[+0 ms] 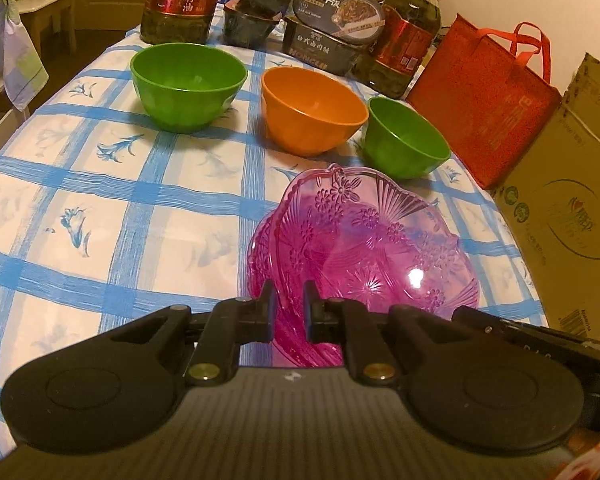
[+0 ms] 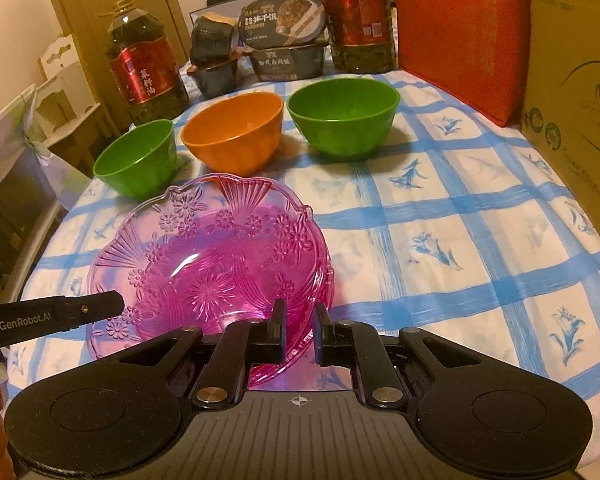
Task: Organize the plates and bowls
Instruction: 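Lower the plate onto the stack and open both grippers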
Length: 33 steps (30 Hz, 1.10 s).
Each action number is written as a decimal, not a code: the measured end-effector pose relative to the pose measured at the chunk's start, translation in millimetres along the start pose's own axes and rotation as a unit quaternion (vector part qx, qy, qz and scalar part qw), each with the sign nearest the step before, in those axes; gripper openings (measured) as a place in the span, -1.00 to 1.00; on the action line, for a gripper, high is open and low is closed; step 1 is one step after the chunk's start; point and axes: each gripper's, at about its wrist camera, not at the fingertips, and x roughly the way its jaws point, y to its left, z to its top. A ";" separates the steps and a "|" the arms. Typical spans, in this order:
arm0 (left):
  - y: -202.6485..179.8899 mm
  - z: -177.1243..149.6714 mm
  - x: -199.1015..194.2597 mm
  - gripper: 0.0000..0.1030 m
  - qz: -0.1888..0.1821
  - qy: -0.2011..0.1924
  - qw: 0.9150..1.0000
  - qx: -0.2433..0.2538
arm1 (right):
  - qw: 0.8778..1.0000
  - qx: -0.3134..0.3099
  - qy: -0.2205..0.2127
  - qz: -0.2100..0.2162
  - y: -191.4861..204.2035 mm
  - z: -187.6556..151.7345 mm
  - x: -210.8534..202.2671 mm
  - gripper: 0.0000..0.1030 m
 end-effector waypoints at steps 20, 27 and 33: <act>3.7 2.5 22.2 -0.78 0.007 0.013 1.000 0.007 | 1.000 0.003 0.015 0.000 -3.8 2.6 19.6 -0.75; 4.7 2.4 25.4 -0.78 0.008 0.017 1.000 0.006 | 1.000 0.003 0.017 -0.001 -4.5 2.6 21.7 -0.75; 4.8 2.1 27.2 -0.78 0.009 0.018 1.000 0.005 | 1.000 0.002 0.019 0.000 -4.8 1.8 24.5 -0.75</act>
